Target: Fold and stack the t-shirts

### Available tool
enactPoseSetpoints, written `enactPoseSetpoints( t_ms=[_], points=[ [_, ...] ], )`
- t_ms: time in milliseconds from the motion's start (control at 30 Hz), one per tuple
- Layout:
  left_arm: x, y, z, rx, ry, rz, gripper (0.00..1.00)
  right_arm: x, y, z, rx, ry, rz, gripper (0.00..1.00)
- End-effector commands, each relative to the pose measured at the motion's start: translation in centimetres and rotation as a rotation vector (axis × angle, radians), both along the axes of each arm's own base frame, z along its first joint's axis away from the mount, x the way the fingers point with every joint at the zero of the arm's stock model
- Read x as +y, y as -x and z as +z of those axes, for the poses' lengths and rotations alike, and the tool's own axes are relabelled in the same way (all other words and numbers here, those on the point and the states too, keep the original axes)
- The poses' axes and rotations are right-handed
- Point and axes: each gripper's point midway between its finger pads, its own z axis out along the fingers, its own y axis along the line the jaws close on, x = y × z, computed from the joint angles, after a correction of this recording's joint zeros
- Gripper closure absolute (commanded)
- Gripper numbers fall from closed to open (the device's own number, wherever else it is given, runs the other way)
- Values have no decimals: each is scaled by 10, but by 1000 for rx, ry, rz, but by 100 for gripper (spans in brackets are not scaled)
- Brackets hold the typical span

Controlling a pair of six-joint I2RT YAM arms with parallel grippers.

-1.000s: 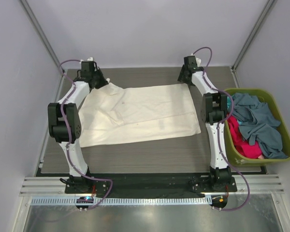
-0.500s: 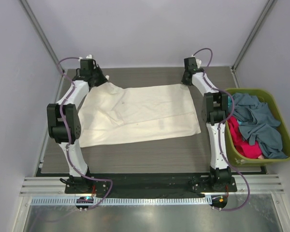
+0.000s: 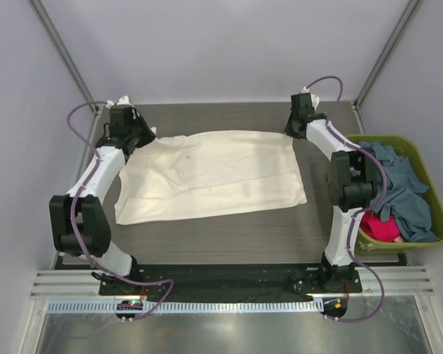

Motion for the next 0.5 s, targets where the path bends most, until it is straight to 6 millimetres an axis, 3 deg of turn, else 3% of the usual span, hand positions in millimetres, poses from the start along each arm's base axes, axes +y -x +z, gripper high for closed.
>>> enactPoseSetpoints(
  t_ms=[0,33,67,467],
  points=[
    [9,13,5,-42,-40,33,100,2,3,10,-55,-19,-18,99],
    [11,20,-4,-23,-44,36,100,1,5,9,-53,-18,-23,99],
    [12,26,4,-44,-44,43,100,-3,7,8,-52,-13,-36,99],
    [30,85,5,-52,-61,143,100,-17,35,12,-45,-13,-78,99]
  ],
)
